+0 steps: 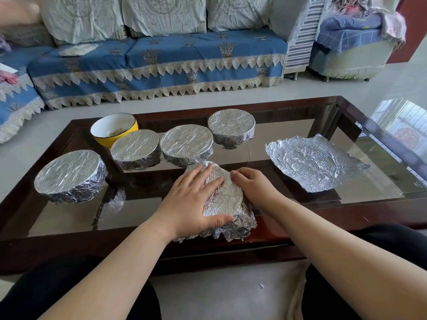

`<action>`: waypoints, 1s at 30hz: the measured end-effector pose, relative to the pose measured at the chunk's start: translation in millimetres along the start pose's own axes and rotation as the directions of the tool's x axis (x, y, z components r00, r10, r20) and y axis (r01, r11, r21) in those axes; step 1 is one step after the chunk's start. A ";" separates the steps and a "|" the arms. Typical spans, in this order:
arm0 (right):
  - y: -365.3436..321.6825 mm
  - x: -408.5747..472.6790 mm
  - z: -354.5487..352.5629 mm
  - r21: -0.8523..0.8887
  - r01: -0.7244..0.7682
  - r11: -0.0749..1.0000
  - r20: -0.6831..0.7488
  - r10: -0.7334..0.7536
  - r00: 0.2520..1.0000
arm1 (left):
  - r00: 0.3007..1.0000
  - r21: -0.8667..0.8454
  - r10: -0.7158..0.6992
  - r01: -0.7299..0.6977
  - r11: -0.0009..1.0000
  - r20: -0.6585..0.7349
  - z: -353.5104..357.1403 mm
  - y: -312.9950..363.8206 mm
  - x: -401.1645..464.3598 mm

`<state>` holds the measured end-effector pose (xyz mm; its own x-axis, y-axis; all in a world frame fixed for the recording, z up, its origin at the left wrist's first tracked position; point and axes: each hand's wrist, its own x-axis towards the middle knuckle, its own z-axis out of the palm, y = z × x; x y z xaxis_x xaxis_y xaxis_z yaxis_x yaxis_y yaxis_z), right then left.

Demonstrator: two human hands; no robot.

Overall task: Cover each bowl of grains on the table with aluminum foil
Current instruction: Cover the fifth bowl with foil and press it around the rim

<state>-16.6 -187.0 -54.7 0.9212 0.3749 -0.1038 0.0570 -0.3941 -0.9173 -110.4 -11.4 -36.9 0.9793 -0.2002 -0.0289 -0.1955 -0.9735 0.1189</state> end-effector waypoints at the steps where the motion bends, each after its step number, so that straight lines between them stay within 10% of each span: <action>1: 1.2 -0.6 0.4 0.033 -0.007 0.999 0.000 0.007 1.000 | 1.000 -0.001 -0.002 0.002 1.000 -0.002 0.5 0.1 -0.1; 12: 5.0 -10.3 6.9 0.397 -0.212 0.893 0.145 0.167 0.975 | 1.000 -0.022 0.010 -0.010 1.000 -0.025 2.1 -0.7 0.4; 30: -0.3 -12.3 5.7 0.505 -0.395 0.767 0.280 0.287 0.916 | 1.000 -0.003 0.003 -0.003 1.000 -0.004 1.0 -0.6 0.7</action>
<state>-30.2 -186.7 -55.4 0.7526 0.4652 -0.4661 -0.5145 -0.0263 -0.8571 -109.6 -11.0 -38.0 0.9790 -0.2025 -0.0250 -0.1981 -0.9726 0.1220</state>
